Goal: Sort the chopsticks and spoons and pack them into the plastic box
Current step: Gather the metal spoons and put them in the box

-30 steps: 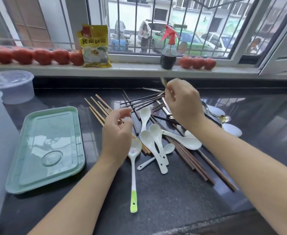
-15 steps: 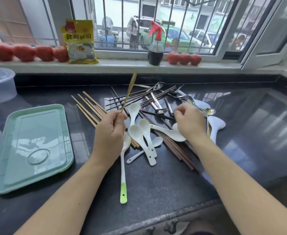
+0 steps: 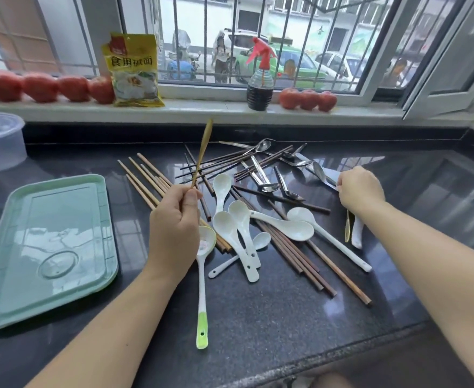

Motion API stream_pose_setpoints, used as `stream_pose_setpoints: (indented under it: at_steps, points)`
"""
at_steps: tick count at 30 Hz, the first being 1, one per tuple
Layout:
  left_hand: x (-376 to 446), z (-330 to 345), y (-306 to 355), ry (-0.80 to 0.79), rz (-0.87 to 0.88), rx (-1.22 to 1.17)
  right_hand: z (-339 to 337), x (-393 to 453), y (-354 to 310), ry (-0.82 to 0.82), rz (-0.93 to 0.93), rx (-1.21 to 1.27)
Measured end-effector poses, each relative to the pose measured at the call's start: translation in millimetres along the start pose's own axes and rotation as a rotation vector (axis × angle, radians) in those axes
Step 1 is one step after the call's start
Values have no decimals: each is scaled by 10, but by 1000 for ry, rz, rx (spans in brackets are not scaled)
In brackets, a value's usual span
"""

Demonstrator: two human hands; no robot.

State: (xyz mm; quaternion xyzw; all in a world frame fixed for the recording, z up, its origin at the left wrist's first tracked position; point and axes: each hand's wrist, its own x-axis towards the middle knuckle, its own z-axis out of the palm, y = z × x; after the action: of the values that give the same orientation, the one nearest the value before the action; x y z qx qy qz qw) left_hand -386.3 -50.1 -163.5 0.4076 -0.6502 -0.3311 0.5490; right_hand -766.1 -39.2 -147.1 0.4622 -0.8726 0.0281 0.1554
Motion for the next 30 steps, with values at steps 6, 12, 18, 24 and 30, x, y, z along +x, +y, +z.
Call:
stream_pose_setpoints:
  at_steps: [6,12,18,24,30]
  points:
    - [-1,3,30,-14,-2,-14,-243,66,-35,45,141,487]
    - [37,1,61,-10,-49,-80,-981,-38,-447,310,50,1071]
    - [-99,-140,345,-52,-130,-176,-1760,-823,-1318,135,-232,1435]
    - [-254,-720,1074,-128,-467,-487,-2173,-1220,-1777,-212,80,1860]
    - [-155,-2136,1640,6,-504,-496,-2787,-1746,-2747,-854,175,2320]
